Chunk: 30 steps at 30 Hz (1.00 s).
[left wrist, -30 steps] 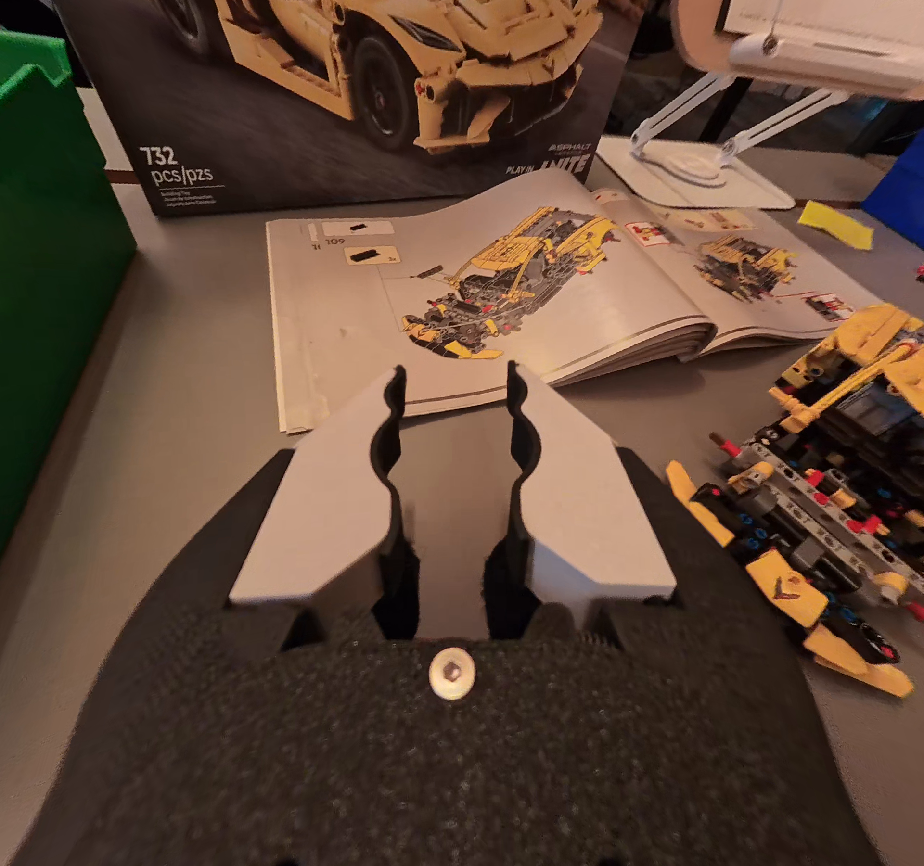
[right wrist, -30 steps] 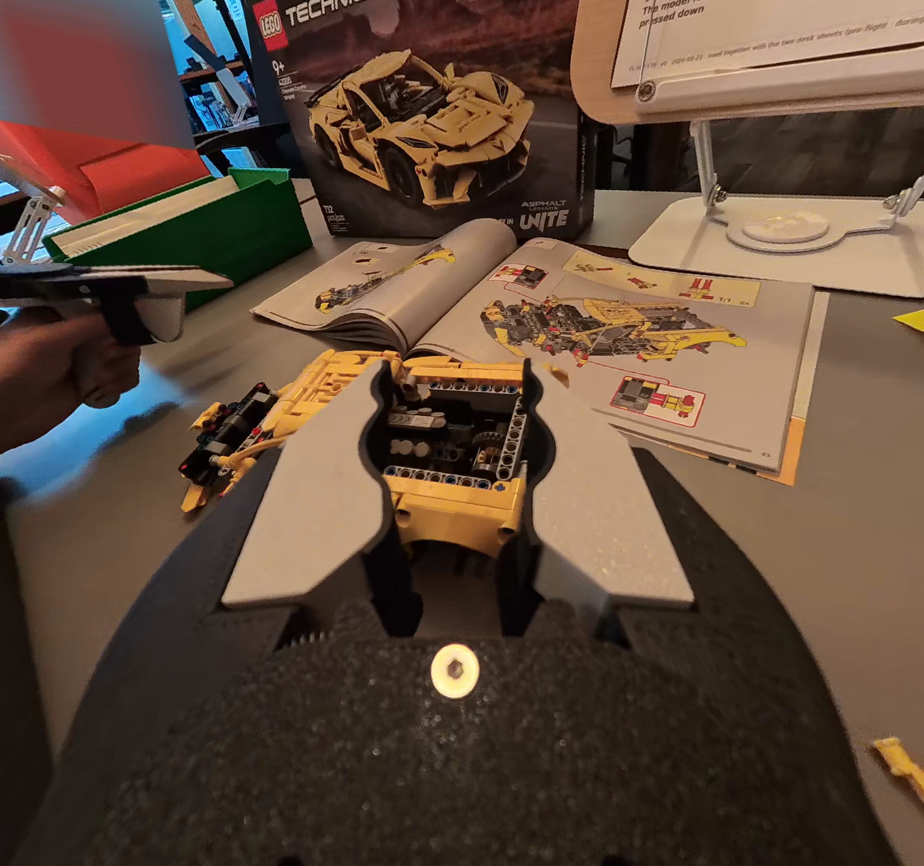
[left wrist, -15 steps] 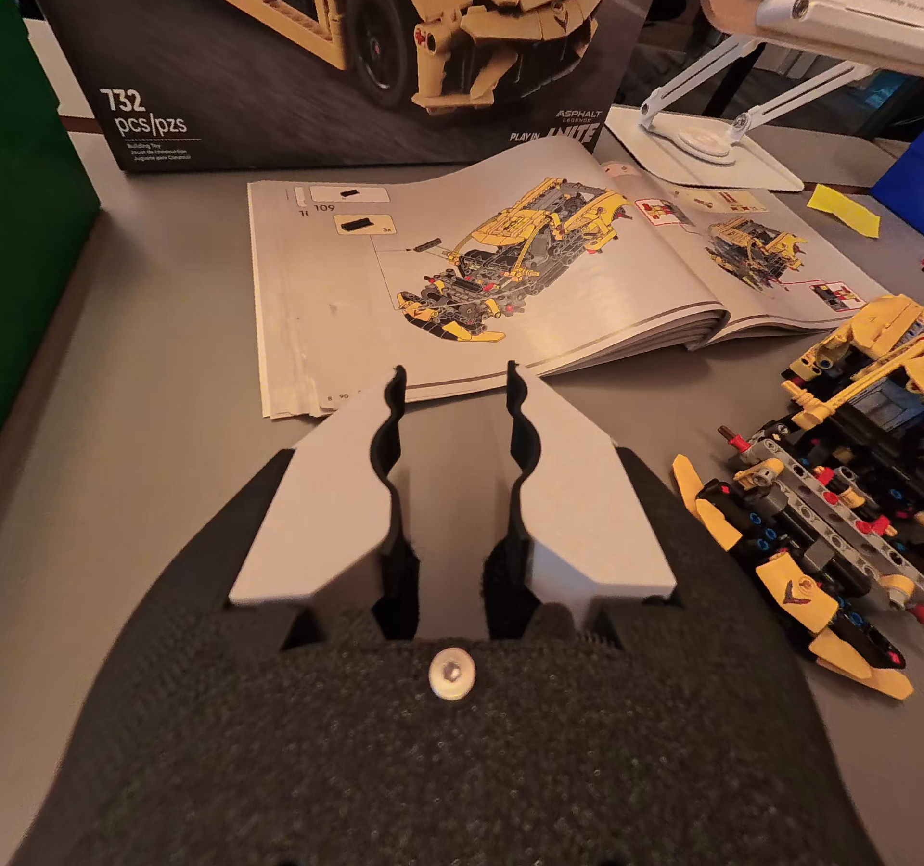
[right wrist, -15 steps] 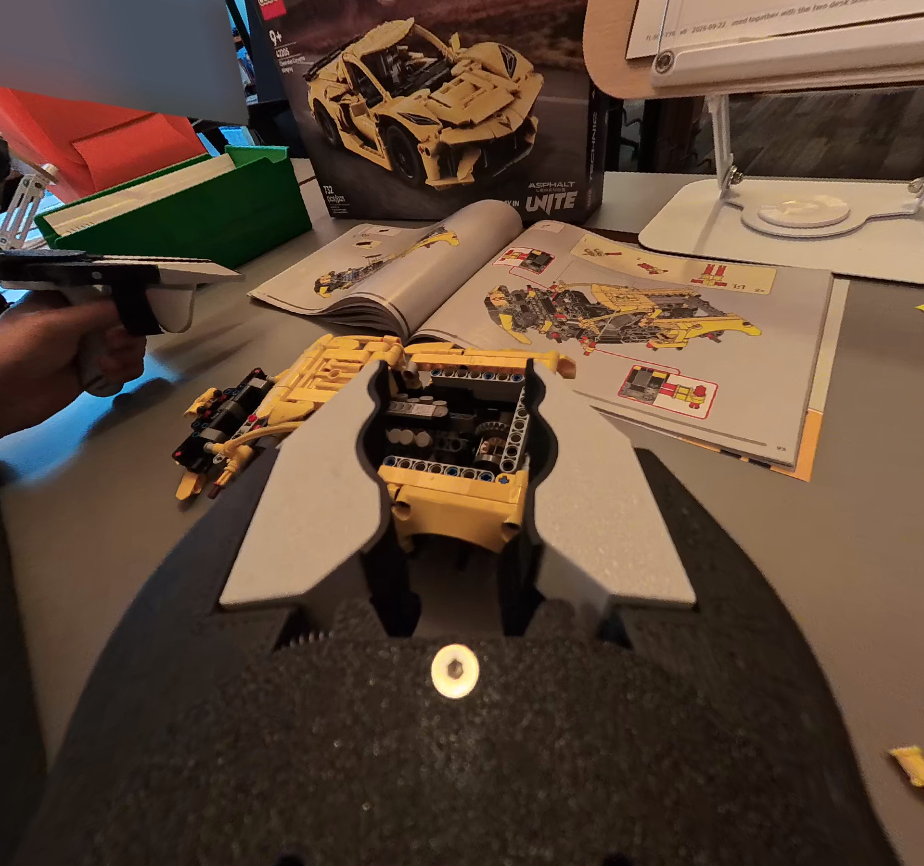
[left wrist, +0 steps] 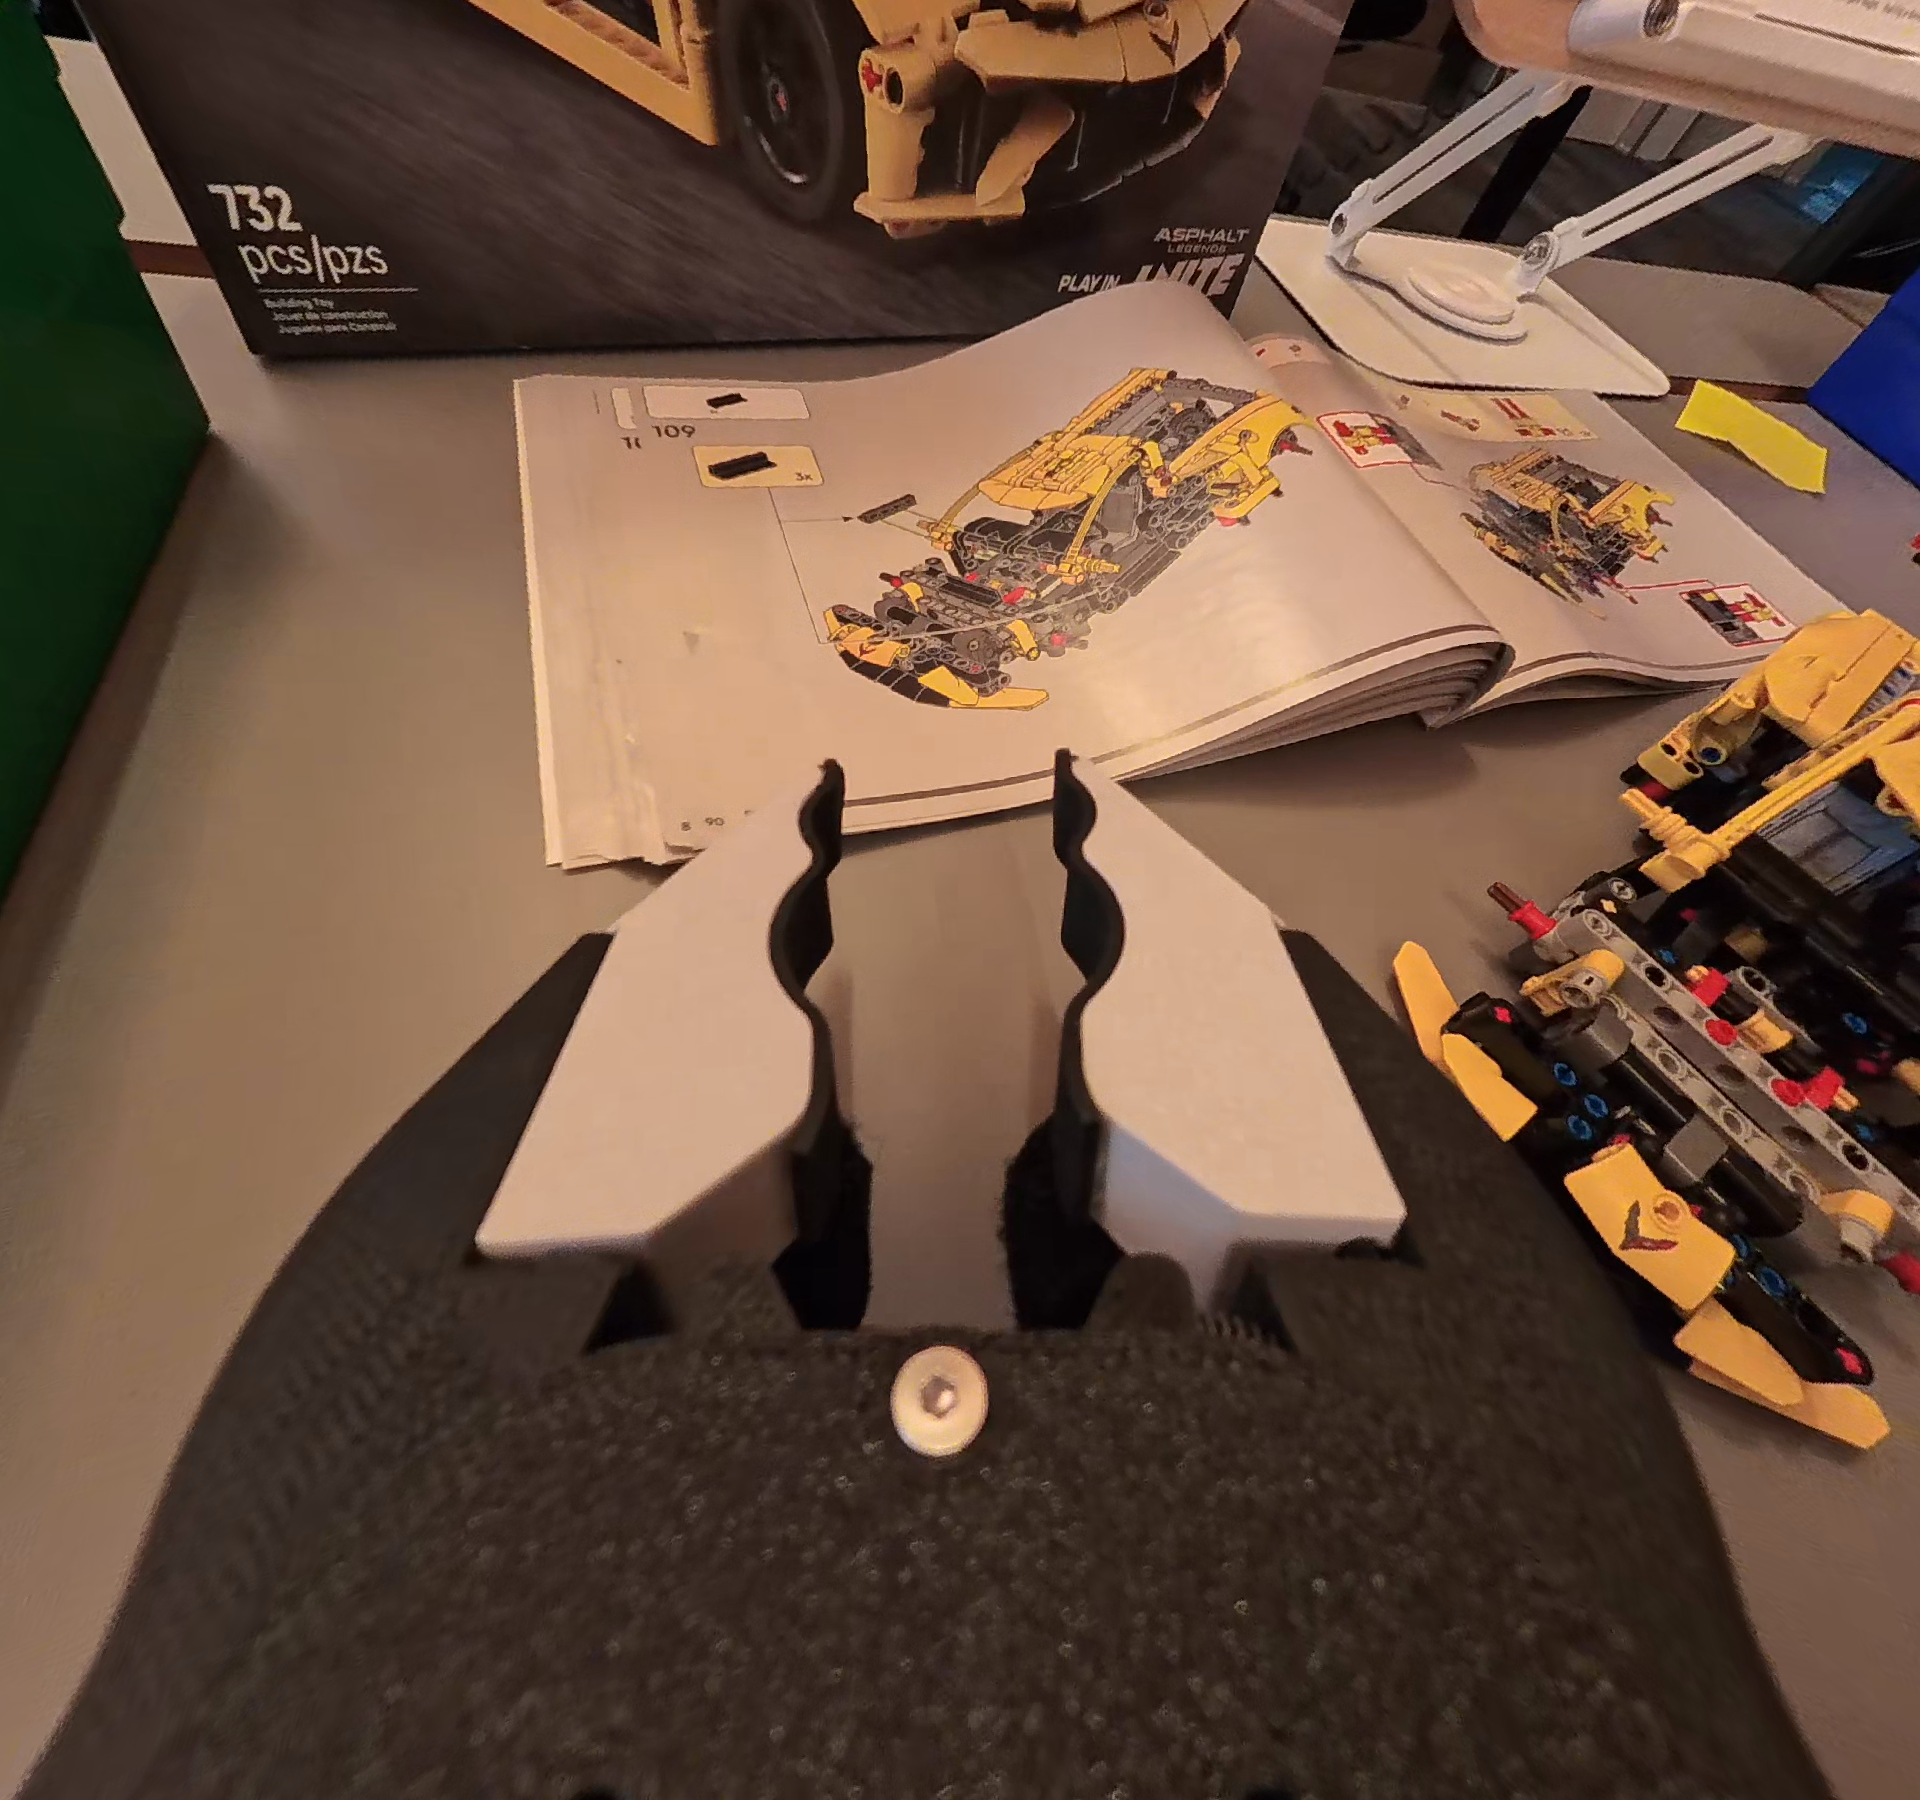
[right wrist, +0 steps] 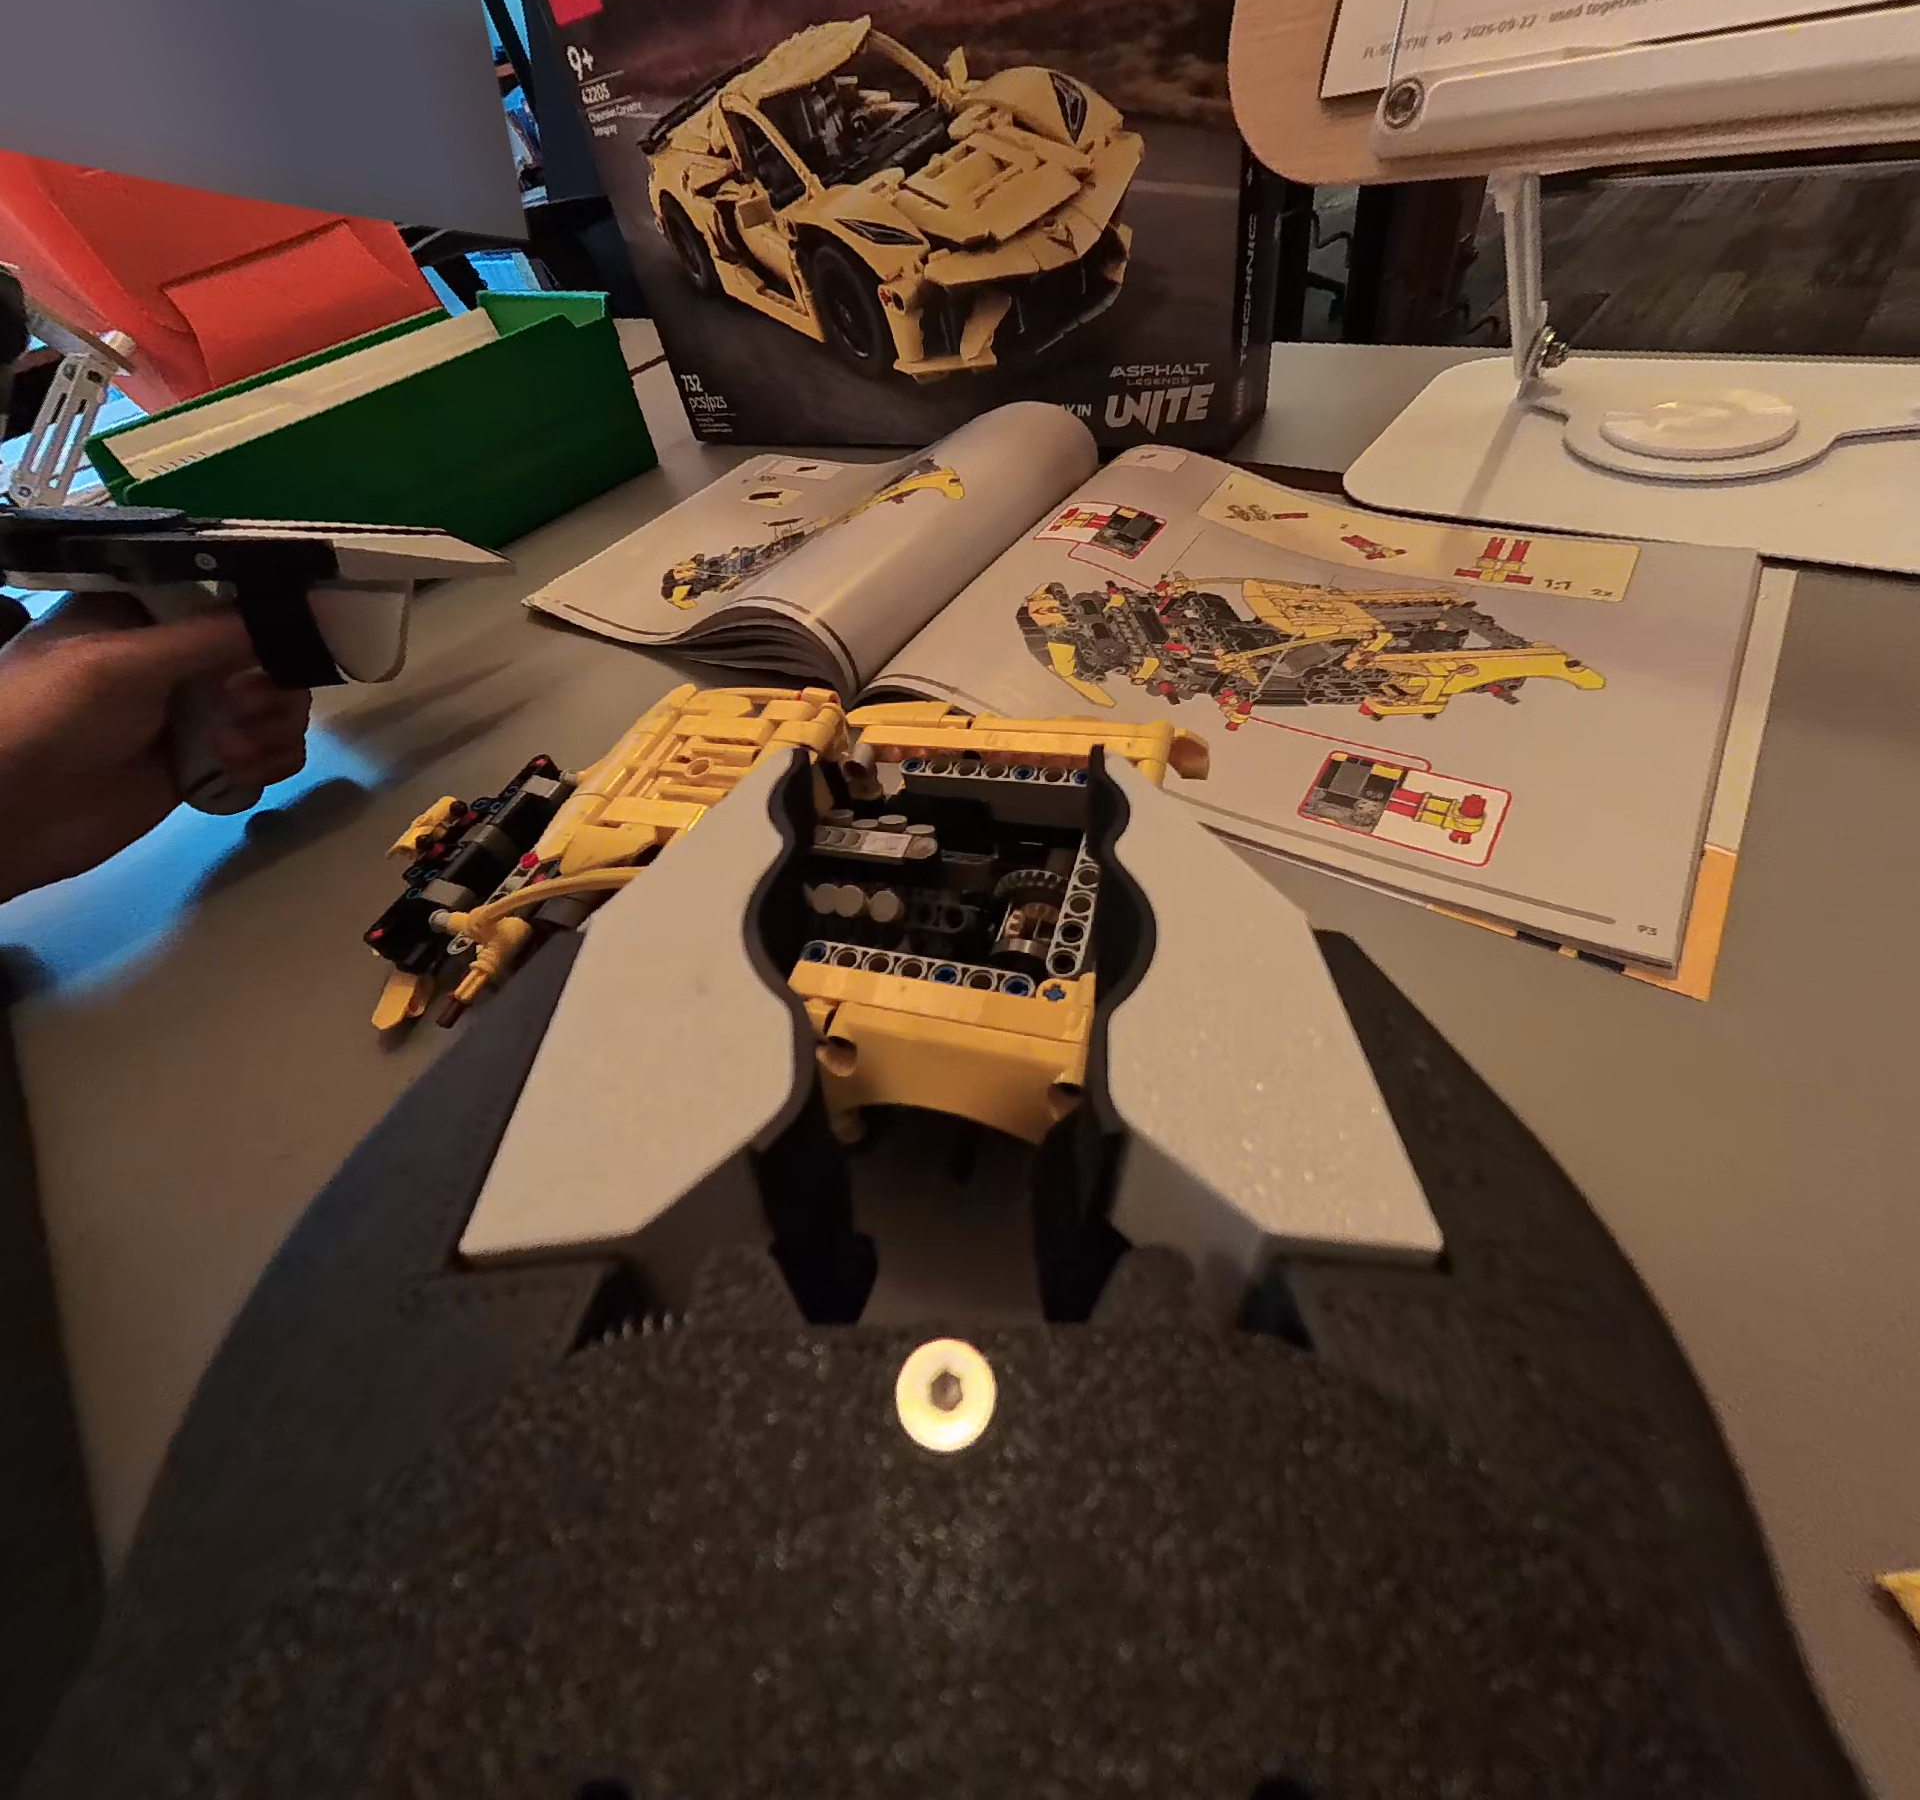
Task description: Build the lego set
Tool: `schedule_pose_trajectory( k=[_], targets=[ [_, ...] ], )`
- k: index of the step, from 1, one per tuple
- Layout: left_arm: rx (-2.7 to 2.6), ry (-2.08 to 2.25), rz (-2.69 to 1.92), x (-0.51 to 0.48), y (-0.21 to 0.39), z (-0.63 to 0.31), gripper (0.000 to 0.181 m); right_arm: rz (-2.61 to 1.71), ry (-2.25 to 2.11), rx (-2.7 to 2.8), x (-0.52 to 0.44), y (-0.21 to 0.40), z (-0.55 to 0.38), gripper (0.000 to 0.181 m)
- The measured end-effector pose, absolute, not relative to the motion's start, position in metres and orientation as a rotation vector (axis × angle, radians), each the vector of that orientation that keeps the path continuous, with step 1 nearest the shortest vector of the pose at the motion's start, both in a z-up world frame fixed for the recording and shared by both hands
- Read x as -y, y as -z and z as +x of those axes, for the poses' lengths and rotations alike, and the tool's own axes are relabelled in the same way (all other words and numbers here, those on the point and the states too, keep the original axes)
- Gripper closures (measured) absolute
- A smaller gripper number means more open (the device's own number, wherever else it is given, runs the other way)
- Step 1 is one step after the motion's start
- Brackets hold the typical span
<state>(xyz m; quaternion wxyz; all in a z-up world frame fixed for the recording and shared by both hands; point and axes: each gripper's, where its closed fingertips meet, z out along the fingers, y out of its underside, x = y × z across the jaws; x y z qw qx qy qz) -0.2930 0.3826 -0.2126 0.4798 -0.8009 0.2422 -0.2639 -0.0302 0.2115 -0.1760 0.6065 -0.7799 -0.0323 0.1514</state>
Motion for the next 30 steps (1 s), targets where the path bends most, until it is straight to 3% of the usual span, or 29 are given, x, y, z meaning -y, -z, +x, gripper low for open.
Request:
schedule_pose_trajectory(
  k=[30],
  targets=[
    [-0.585,0.647,-1.967,-0.3829,0.2152,-0.2939,0.141,-1.806,-0.358,0.073,-0.2118,0.1784,-0.0295,0.133]
  ],
)
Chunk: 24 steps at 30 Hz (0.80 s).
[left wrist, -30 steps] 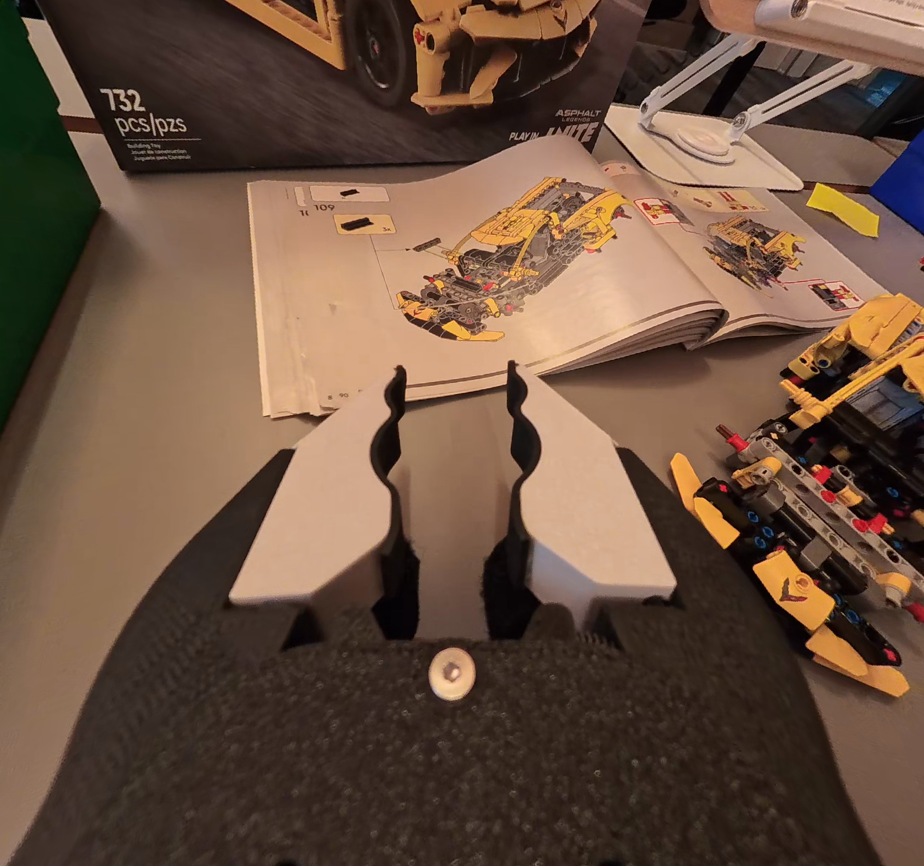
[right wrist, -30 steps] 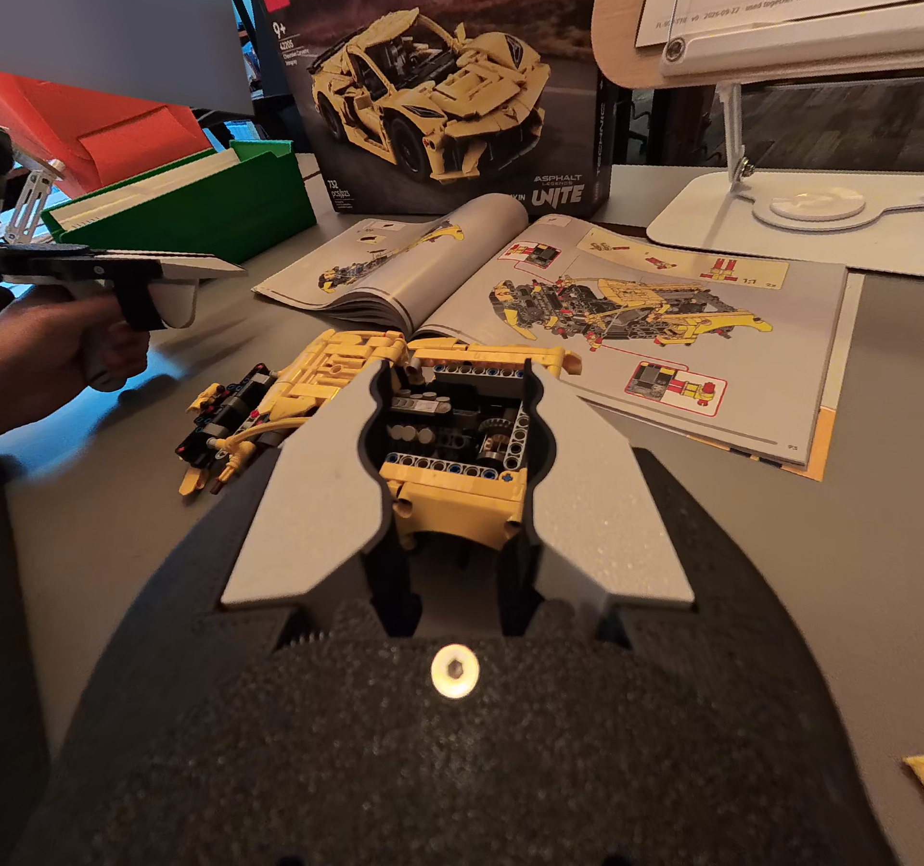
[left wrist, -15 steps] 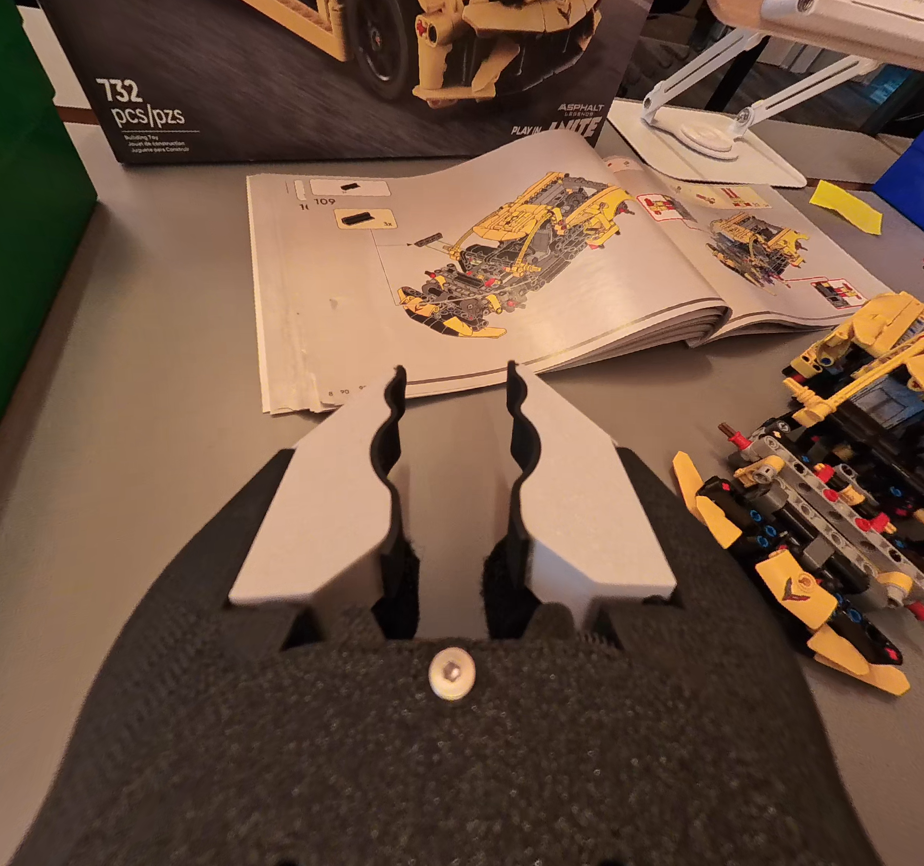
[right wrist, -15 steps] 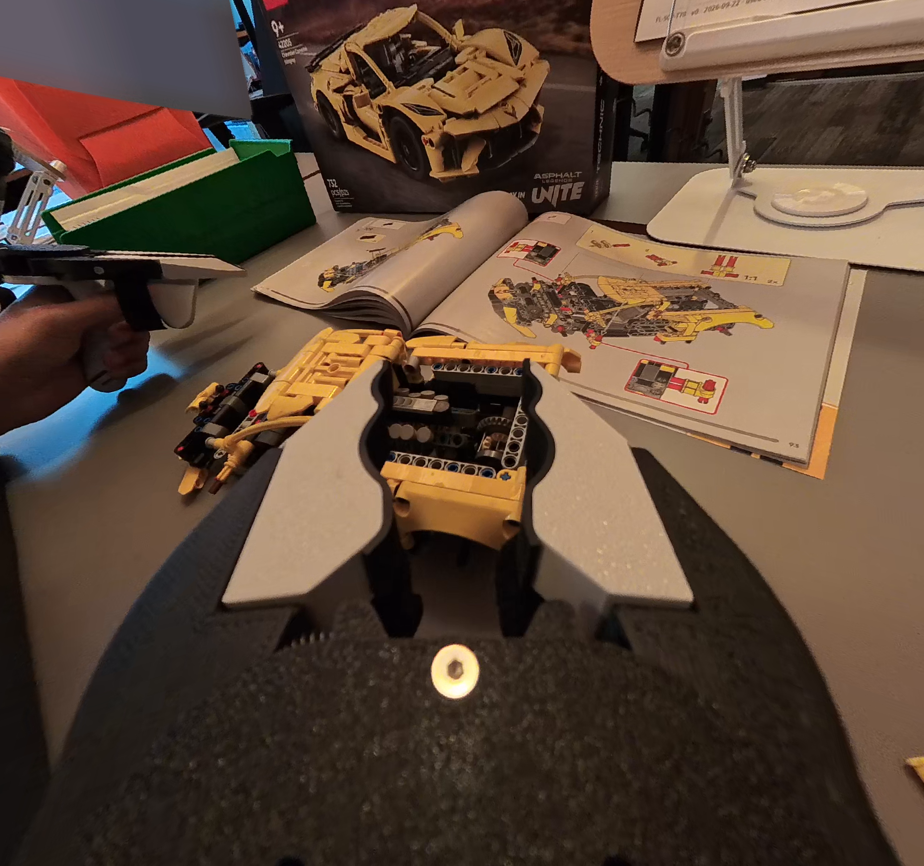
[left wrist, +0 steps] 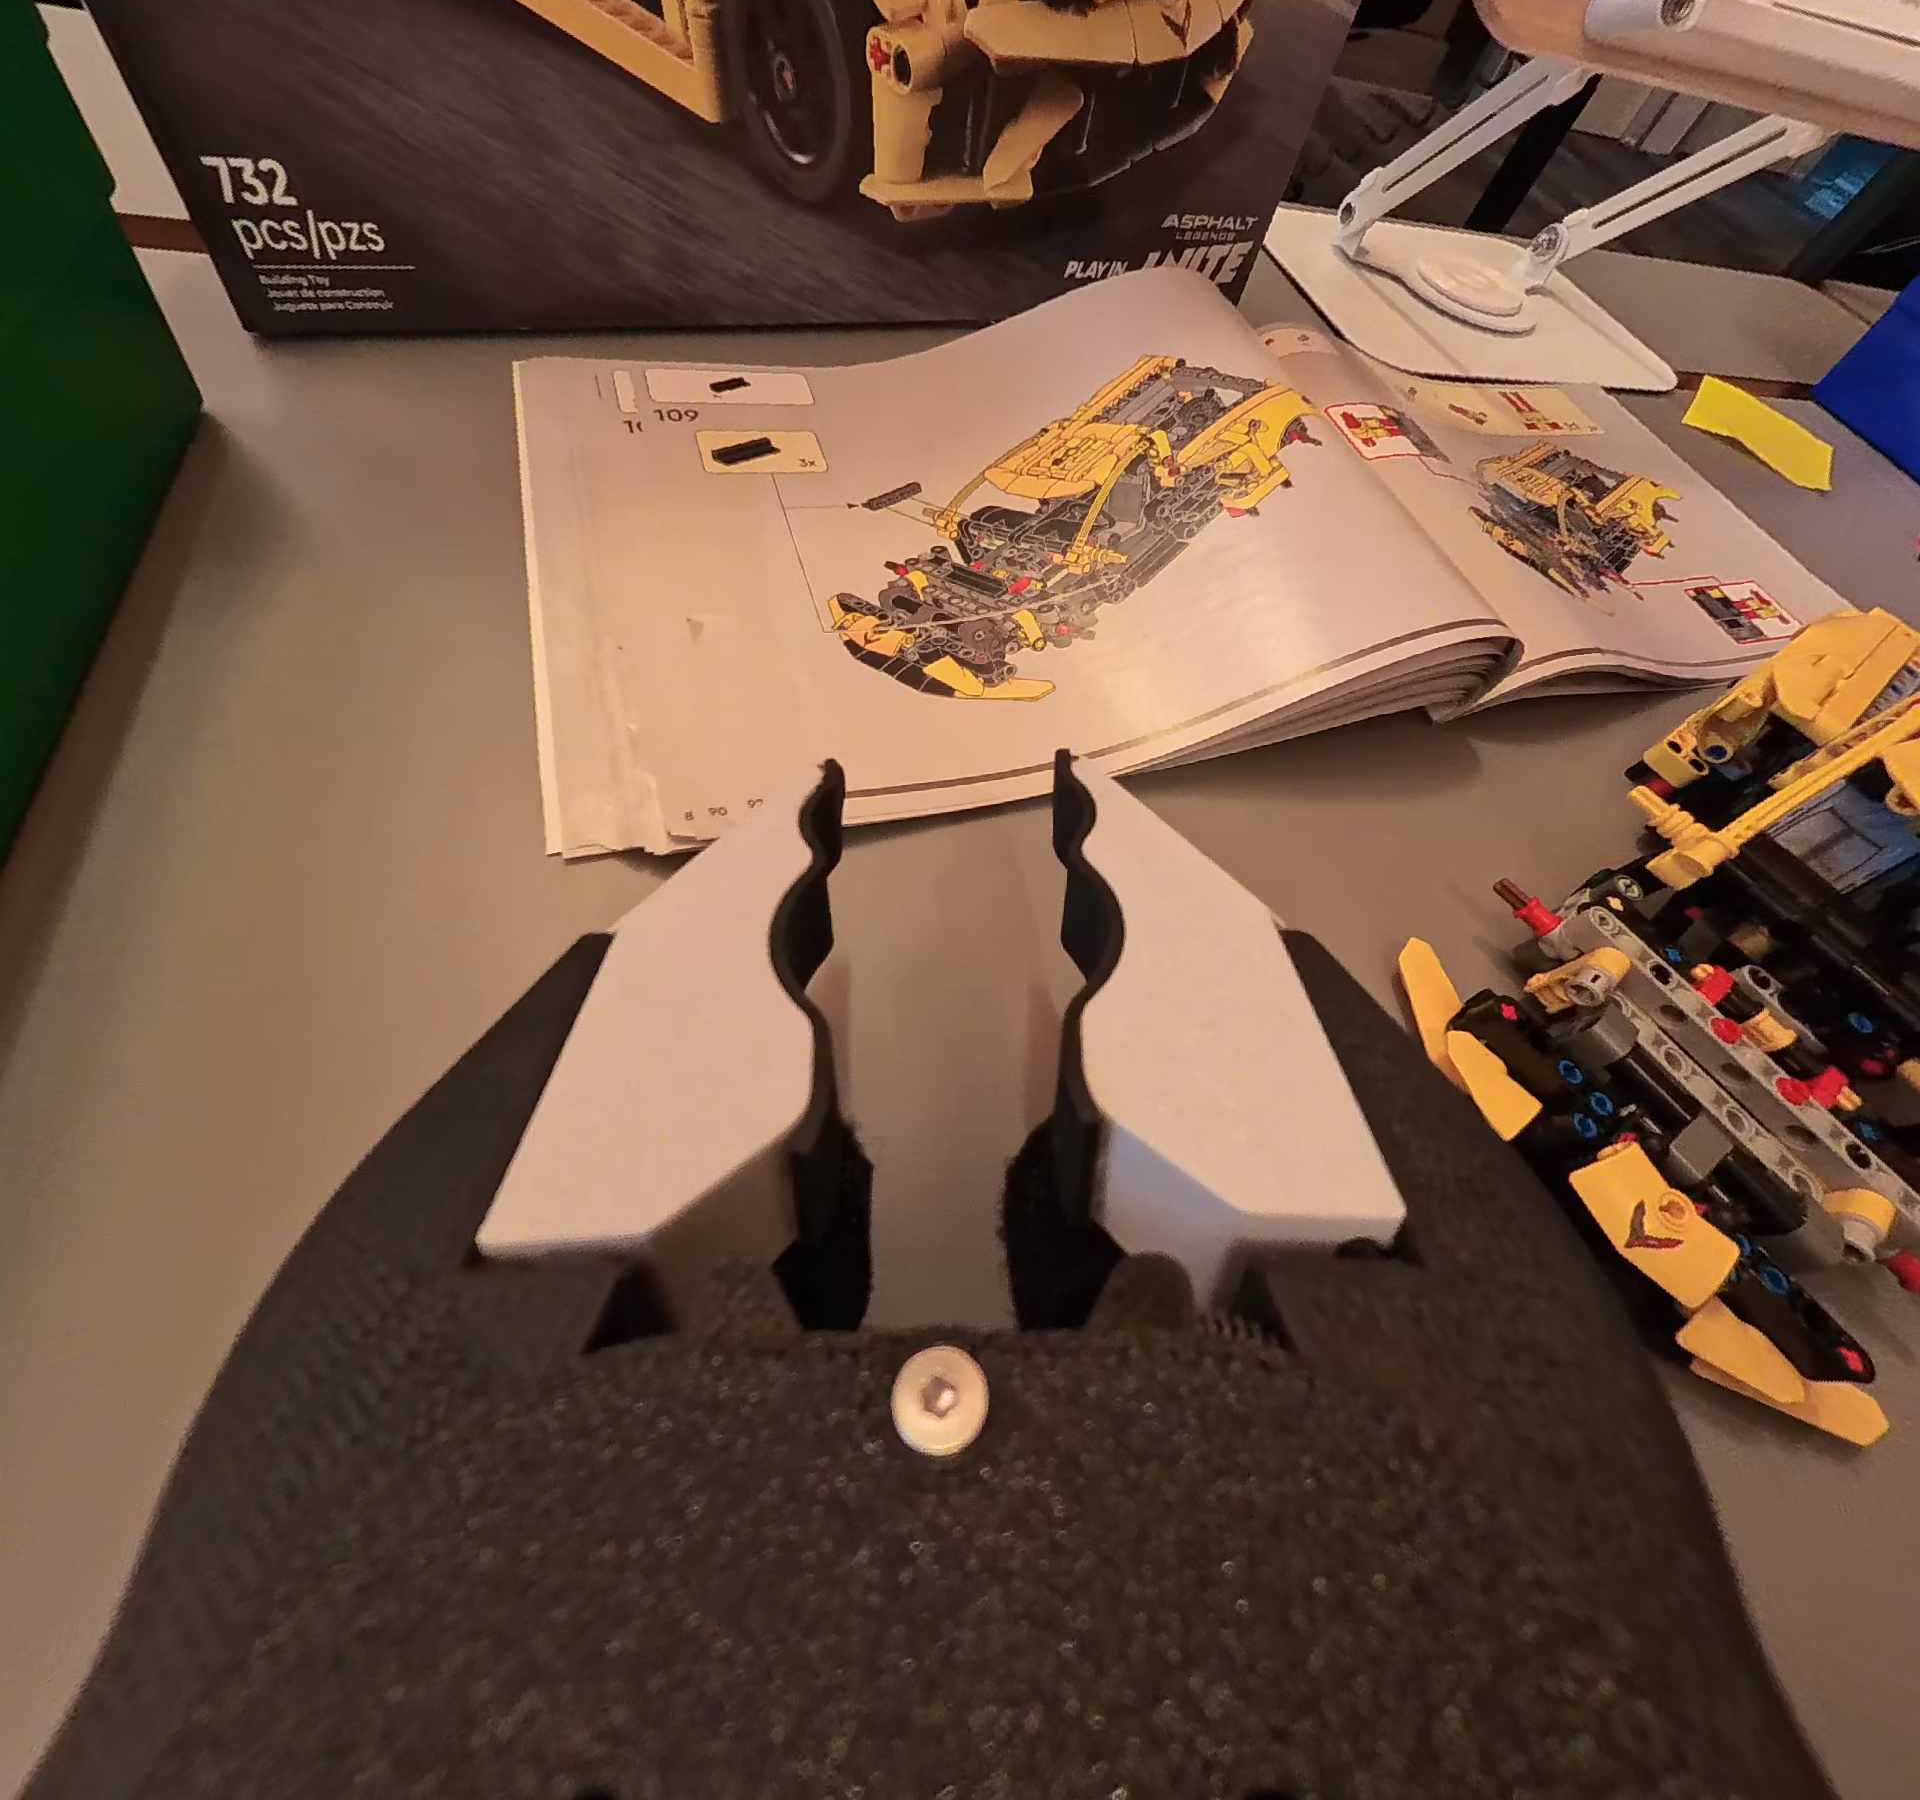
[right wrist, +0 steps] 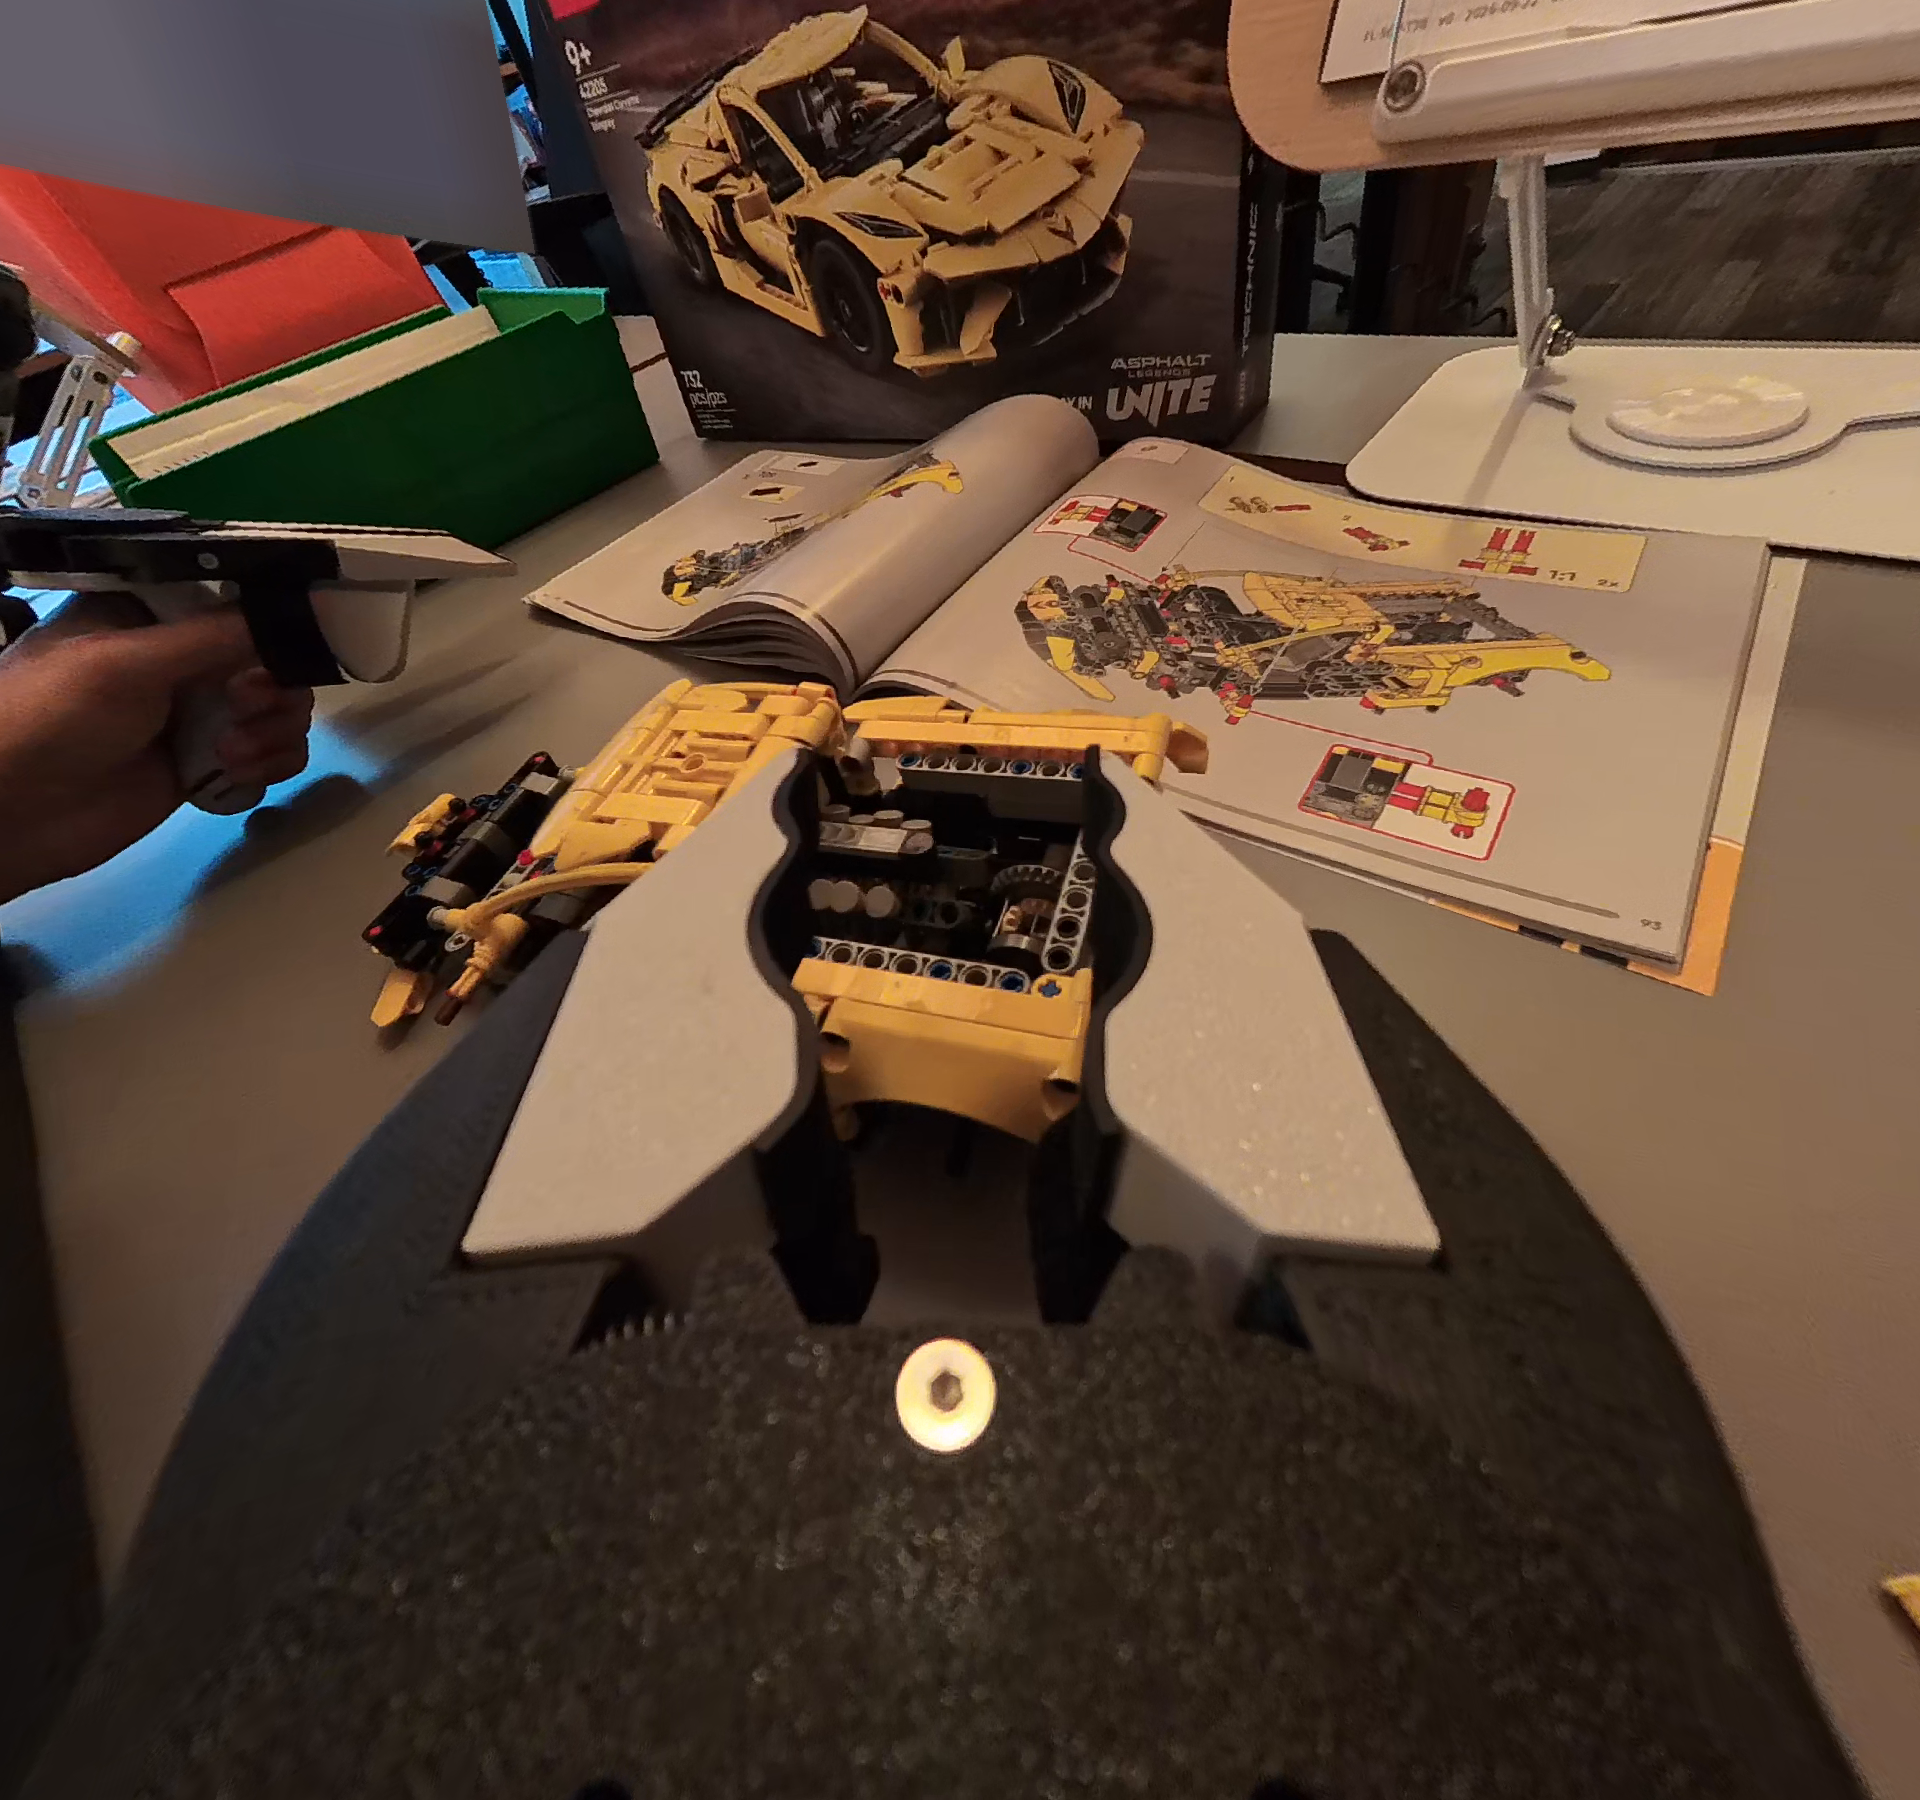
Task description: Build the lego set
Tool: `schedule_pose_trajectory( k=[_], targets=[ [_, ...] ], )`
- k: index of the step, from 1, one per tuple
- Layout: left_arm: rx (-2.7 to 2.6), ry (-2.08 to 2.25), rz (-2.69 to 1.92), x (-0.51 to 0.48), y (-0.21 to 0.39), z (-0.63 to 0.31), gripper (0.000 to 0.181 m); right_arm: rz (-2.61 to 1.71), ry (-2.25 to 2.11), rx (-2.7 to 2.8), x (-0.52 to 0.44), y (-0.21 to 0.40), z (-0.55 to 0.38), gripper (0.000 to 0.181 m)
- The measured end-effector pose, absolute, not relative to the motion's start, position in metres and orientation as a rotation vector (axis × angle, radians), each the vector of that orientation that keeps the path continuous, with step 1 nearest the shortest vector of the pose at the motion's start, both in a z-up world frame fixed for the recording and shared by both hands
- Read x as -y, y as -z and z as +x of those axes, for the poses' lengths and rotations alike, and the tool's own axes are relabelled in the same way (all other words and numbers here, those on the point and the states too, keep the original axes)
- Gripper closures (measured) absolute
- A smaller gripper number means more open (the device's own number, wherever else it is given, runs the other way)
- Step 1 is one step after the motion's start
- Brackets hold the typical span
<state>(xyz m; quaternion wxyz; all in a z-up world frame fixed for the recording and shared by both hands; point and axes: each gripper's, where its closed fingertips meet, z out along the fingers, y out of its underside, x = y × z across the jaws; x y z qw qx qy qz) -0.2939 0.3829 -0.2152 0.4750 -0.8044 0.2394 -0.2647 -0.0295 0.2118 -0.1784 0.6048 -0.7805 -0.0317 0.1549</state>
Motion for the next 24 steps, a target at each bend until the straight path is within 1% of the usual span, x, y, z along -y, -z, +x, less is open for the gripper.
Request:
schedule_pose_trajectory(
  k=[14,17,20,21,22,24],
  targets=[
    [-0.664,0.651,-1.929,-0.369,0.206,-0.278,0.143,-1.798,-0.279,0.259,-0.203,0.166,-0.058,0.129],
    [-0.711,0.626,-1.895,-0.364,0.202,-0.272,0.144,-1.83,-0.316,0.364,-0.194,0.165,-0.071,0.131],
    [-0.753,0.598,-1.877,-0.358,0.201,-0.267,0.144,-2.07,-0.513,0.613,-0.157,0.194,-0.096,0.131],
    [-0.762,0.592,-1.869,-0.357,0.201,-0.266,0.144,-2.147,-0.545,0.715,-0.141,0.204,-0.1,0.128],
    [-0.77,0.587,-1.863,-0.355,0.201,-0.265,0.144,-2.205,-0.544,0.773,-0.128,0.213,-0.1,0.124],
    [-0.784,0.586,-1.855,-0.353,0.201,-0.264,0.144,-2.239,-0.452,0.859,-0.112,0.223,-0.092,0.126]
  ],
)
